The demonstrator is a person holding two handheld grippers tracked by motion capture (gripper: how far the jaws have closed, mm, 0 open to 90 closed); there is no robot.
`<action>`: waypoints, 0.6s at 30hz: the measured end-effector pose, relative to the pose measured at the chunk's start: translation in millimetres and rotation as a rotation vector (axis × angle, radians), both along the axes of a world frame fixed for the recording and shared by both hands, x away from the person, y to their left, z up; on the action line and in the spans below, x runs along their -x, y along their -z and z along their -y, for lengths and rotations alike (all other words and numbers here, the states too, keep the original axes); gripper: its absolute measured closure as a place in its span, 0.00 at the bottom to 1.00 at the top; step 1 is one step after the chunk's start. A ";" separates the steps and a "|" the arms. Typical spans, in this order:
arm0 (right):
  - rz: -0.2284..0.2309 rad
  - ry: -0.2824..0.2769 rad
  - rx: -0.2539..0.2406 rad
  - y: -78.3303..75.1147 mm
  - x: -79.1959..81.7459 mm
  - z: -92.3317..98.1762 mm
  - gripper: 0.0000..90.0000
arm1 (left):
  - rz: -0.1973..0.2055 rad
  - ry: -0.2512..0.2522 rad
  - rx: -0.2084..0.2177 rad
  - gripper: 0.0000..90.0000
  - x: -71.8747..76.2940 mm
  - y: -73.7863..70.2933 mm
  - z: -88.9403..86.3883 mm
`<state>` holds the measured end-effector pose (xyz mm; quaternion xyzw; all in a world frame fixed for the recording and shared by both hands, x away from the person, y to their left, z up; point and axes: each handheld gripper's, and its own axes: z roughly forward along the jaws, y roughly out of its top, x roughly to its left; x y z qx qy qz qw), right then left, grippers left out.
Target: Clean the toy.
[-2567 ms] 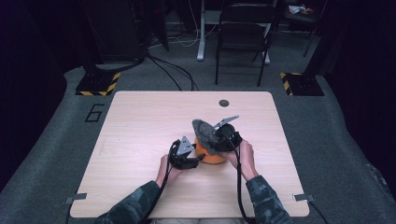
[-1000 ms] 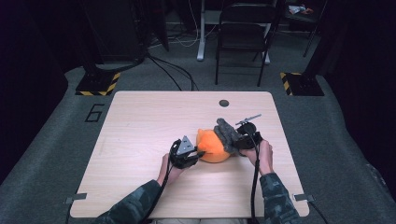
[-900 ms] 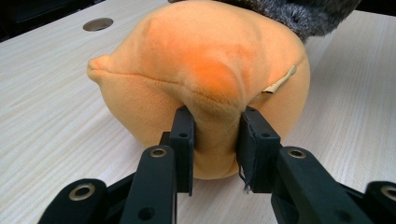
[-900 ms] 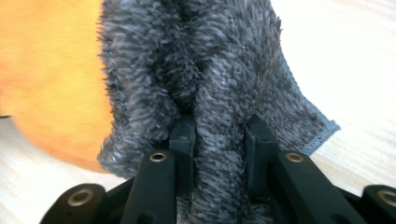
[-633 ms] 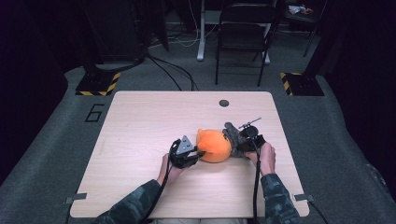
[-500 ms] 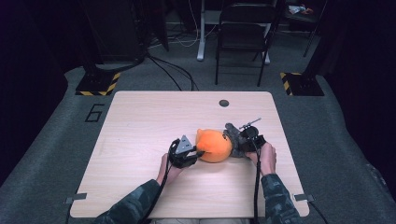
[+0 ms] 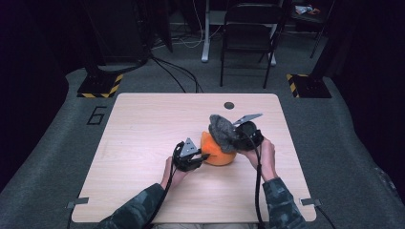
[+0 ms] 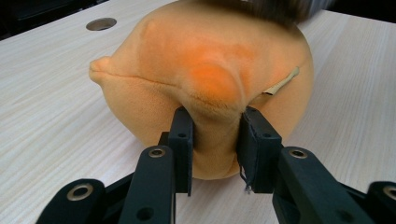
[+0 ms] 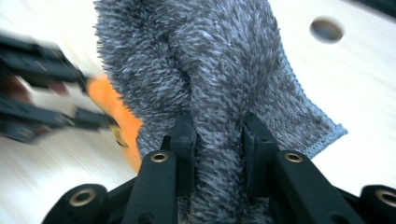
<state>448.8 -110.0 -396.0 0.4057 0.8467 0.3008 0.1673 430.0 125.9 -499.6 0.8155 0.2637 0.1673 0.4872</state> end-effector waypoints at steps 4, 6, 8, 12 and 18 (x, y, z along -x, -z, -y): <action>-0.048 0.033 0.040 37.0 -10.9 -5.3 0.79 | 0.026 -0.009 -0.033 0.56 1.4 -0.5 1.8; -0.040 0.024 0.013 38.4 -12.3 -1.4 0.79 | 0.036 -0.017 -0.048 0.49 2.1 -0.3 2.6; -0.040 0.028 0.000 39.9 -11.6 -0.2 0.79 | 0.047 -0.023 -0.047 0.49 2.6 1.5 4.4; -0.046 0.034 -0.011 41.1 -12.5 0.9 0.79 | 0.079 -0.021 -0.071 0.49 3.2 4.7 9.2; -0.053 0.047 -0.040 43.6 -14.0 6.7 0.79 | 0.076 0.005 -0.100 0.37 6.0 3.2 10.3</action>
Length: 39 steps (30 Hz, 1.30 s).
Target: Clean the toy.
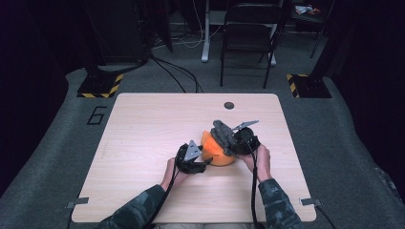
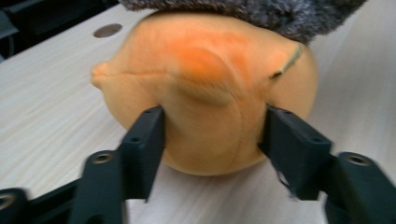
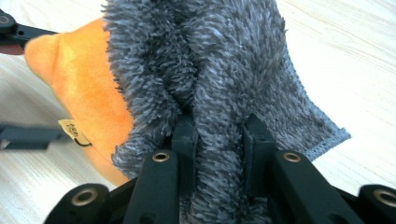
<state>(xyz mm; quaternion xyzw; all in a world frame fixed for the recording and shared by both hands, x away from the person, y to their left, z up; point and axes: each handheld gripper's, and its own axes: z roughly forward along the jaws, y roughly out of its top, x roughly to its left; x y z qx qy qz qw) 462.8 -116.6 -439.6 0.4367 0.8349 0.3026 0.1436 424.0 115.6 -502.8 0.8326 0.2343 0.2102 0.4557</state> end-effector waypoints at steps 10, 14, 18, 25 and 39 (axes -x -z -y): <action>0.008 -0.003 0.006 -6.9 0.8 -0.7 0.79 | 0.004 -0.047 0.016 0.72 1.3 3.4 4.6; 0.046 -0.024 0.003 -30.9 10.3 -9.0 0.79 | -0.022 -0.059 0.043 0.76 0.6 -3.1 2.9; 0.067 -0.092 -0.033 -48.3 24.2 -27.5 0.78 | -0.054 -0.043 0.079 0.77 1.6 -9.2 3.0; 0.077 -0.130 0.065 -26.7 27.0 -51.3 0.78 | -0.080 -0.056 0.078 0.78 1.8 -9.3 2.5; -0.008 -0.091 0.081 -20.2 11.4 -17.4 0.78 | -0.100 -0.014 0.074 0.77 -3.9 -4.5 -2.4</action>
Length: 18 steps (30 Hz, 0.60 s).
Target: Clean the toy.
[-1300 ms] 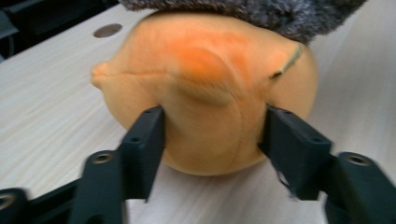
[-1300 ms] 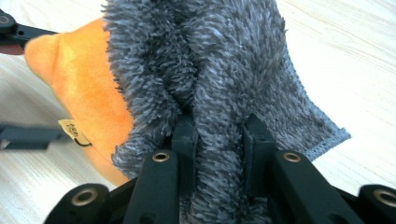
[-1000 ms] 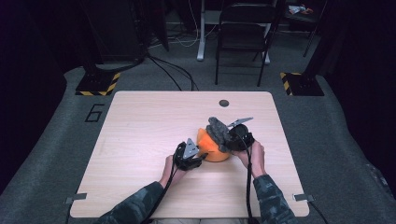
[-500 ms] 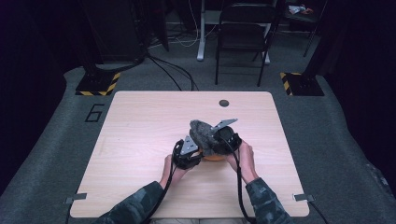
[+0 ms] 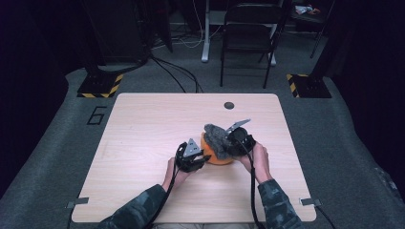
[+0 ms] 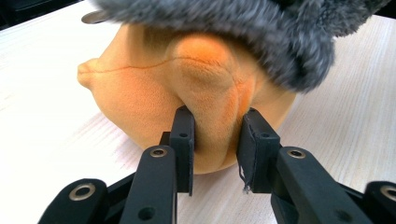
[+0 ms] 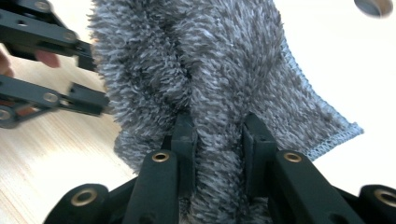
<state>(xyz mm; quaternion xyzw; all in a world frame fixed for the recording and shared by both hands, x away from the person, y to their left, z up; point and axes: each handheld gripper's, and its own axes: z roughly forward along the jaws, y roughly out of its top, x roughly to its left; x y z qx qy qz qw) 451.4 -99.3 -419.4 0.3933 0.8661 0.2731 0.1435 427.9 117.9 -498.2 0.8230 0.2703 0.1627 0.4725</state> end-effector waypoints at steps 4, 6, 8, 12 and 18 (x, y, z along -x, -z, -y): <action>-0.052 0.050 -0.032 6.4 -8.7 18.5 0.78 | -0.008 0.009 -0.007 0.77 -0.5 1.2 -1.3; -0.093 0.076 -0.074 11.1 -13.3 30.1 0.78 | -0.003 0.008 -0.014 0.77 0.0 1.2 -1.1; -0.093 0.089 -0.064 12.3 -14.5 32.8 0.78 | 0.000 0.006 -0.018 0.77 0.0 1.2 -0.9; -0.128 0.133 -0.070 21.0 -17.8 42.2 0.78 | 0.000 0.007 -0.010 0.77 -1.3 2.0 -0.7; -0.112 0.195 0.005 39.5 -24.7 51.7 0.79 | -0.006 0.012 -0.008 0.77 -1.3 3.1 -2.7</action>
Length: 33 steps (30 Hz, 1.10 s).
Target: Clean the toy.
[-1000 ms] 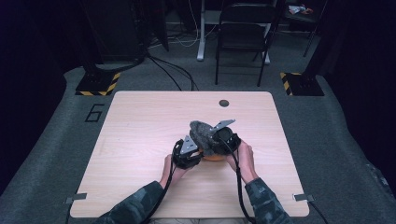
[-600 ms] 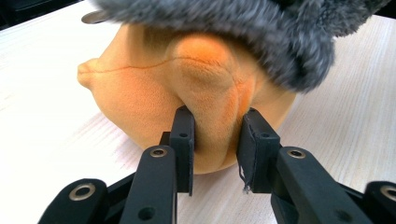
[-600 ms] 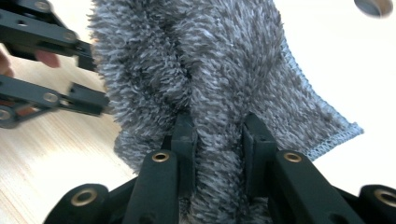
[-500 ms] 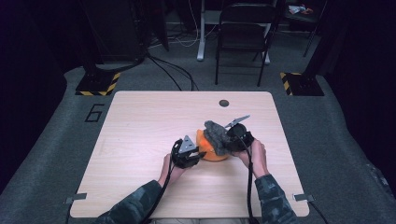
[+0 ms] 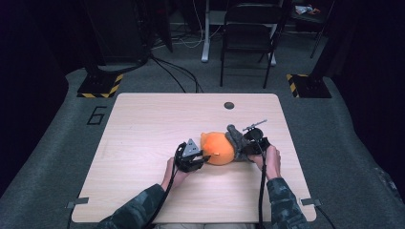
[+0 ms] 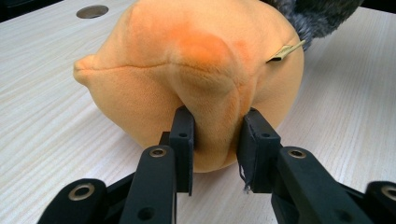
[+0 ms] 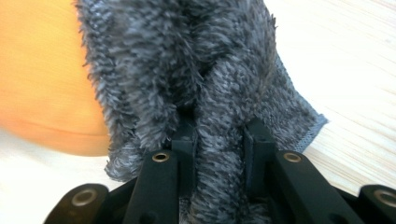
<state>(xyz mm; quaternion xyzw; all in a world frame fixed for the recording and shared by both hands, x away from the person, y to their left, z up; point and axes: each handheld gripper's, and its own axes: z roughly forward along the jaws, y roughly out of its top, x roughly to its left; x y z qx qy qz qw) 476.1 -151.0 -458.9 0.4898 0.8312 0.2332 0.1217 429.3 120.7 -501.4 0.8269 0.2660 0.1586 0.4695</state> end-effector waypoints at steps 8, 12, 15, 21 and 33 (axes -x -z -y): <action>0.009 0.023 0.065 -1.9 -1.0 5.9 0.79 | 0.008 -0.001 0.010 0.77 -0.3 -0.1 -0.7; 0.086 0.014 0.024 -28.3 6.3 4.1 0.79 | 0.005 -0.009 0.010 0.76 -0.2 0.3 -2.2; 0.152 -0.033 -0.043 -51.6 17.6 -8.8 0.79 | 0.009 -0.009 0.008 0.76 0.2 -0.5 -1.5; 0.203 -0.150 -0.200 -72.2 33.9 -45.5 0.79 | 0.029 -0.008 0.015 0.76 2.7 0.8 4.4; 0.175 -0.130 -0.029 -38.9 25.0 -57.4 0.78 | 0.030 0.006 -0.006 0.76 0.9 1.4 1.9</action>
